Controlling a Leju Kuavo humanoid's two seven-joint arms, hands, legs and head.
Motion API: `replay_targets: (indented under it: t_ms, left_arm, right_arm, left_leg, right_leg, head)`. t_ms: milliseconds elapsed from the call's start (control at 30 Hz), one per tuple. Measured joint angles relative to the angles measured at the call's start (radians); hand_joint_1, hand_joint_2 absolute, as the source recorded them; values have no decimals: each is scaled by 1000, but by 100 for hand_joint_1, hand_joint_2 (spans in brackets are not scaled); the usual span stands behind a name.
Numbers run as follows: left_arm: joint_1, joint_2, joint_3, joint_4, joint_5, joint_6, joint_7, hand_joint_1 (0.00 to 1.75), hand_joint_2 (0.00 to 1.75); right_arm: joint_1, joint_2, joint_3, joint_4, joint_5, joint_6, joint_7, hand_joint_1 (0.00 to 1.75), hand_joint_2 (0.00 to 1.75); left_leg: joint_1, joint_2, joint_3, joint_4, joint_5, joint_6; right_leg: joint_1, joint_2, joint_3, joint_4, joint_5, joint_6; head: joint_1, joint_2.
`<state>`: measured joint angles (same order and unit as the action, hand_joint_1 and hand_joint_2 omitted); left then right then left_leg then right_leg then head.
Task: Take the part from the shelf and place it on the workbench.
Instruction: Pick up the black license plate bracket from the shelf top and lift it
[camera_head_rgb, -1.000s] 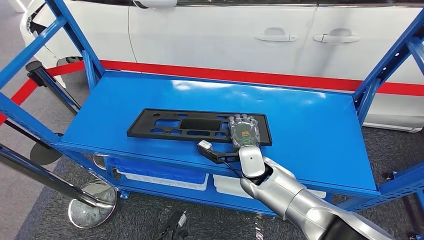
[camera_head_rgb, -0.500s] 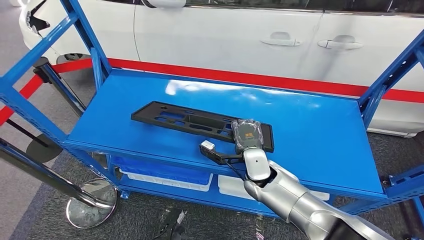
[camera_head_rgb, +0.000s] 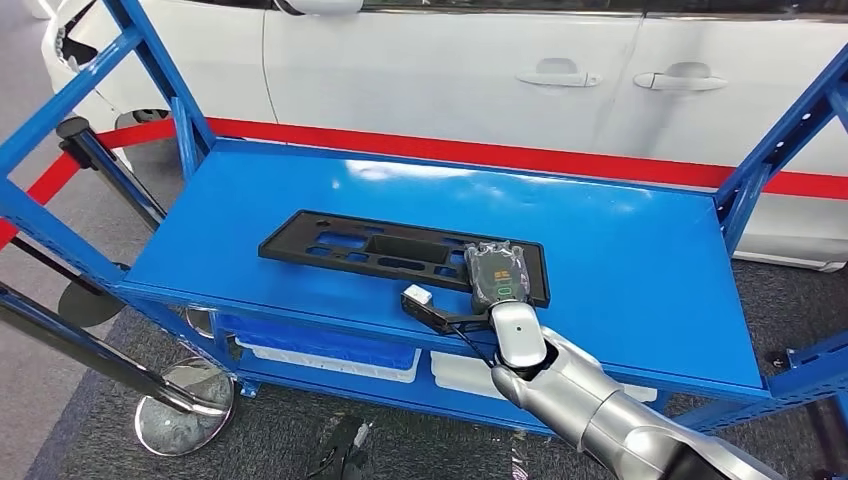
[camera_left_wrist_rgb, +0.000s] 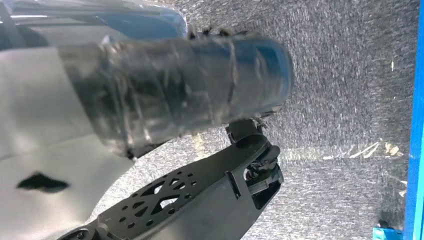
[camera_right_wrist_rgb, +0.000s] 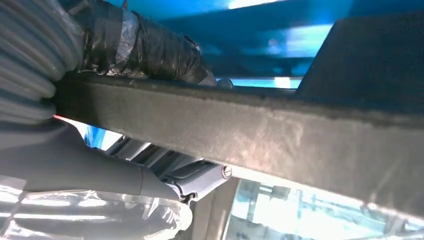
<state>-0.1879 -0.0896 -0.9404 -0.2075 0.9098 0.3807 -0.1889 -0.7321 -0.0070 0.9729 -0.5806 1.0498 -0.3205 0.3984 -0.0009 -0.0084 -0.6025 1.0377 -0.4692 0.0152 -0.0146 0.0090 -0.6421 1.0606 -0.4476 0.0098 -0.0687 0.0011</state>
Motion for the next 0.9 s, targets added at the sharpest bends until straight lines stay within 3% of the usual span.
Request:
replay_targets:
  t_ms: [33,100,167,200,267,400,467,533,600,667,733,767,900]
  left_arm:
    - [0,0,0,0,0,0,0,0,87]
    - [2,0,0,0,9,23,-30,0,175]
    - [5,1,0,0,34,79,-100,0,175]
    - [6,1,0,0,47,108,-136,0,175]
    - [7,3,2,0,58,129,-157,0,175]
    - [19,7,12,0,82,142,-185,0,175]
    - [22,8,19,0,92,133,-185,0,175]
    - [29,8,28,0,104,131,-174,0,175]
    - [44,10,39,0,120,142,-170,0,175]
    - [58,10,54,0,130,152,-180,0,175]
    - [66,11,65,1,133,158,-184,0,175]
    - [68,12,68,1,133,161,-184,0,175]
    - [82,18,74,2,133,154,-184,0,175]
  right_arm:
    - [0,0,0,0,0,0,0,175,175]
    - [4,-2,-6,-22,-4,-55,-10,175,175]
    - [13,-6,-22,-75,-6,-175,-29,175,175]
    - [18,-9,-35,-110,-4,-240,-38,175,175]
    - [22,-18,-59,-178,15,-271,-35,175,175]
    - [49,-49,-107,-364,99,-305,-33,175,175]
    - [62,-64,-124,-445,143,-334,-34,175,175]
    - [87,-82,-144,-548,170,-355,-35,175,175]
    - [129,-104,-168,-686,166,-363,-34,175,175]
    - [171,-124,-193,-823,147,-363,-40,175,175]
    - [212,-135,-215,-941,138,-368,-62,175,175]
    - [238,-139,-224,-995,137,-372,-78,175,175]
    - [336,-152,-243,-1158,107,-381,-137,175,175]
  left_leg:
    - [1,0,0,-1,0,-2]
    - [4,2,-39,80,-33,-13]
    - [6,3,-57,107,-26,-17]
    - [4,3,-43,74,0,-14]
    - [-1,2,-9,5,11,-8]
    - [2,3,4,-22,15,7]
    - [4,5,12,-32,19,19]
    - [4,5,16,-31,15,26]
    - [4,4,20,-26,10,27]
    - [4,1,21,-14,2,24]
    - [1,-2,16,3,-9,15]
    - [-1,-2,14,8,-12,10]
    - [1,0,11,10,-18,-6]
  right_leg:
    - [0,0,0,-1,1,-3]
    - [-1,0,6,-5,1,-17]
    - [-2,2,17,-9,-4,-25]
    - [0,4,21,-9,-8,-24]
    - [1,5,21,-11,-9,-17]
    - [4,2,12,1,-21,3]
    - [3,0,-22,77,-65,9]
    - [3,-1,-85,202,-111,13]
    - [1,-1,-110,242,-102,17]
    - [-3,-2,-63,138,-41,18]
    - [-3,-2,-10,35,-6,14]
    - [-1,-2,1,11,-2,10]
    - [1,1,0,2,6,-12]
  head:
    - [0,0]
    - [-2,0]
    - [-5,0]
    - [-5,0]
    - [-4,0]
    - [-3,0]
    - [0,0]
    - [2,0]
    - [3,0]
    - [4,0]
    - [4,0]
    - [3,0]
    - [1,0]
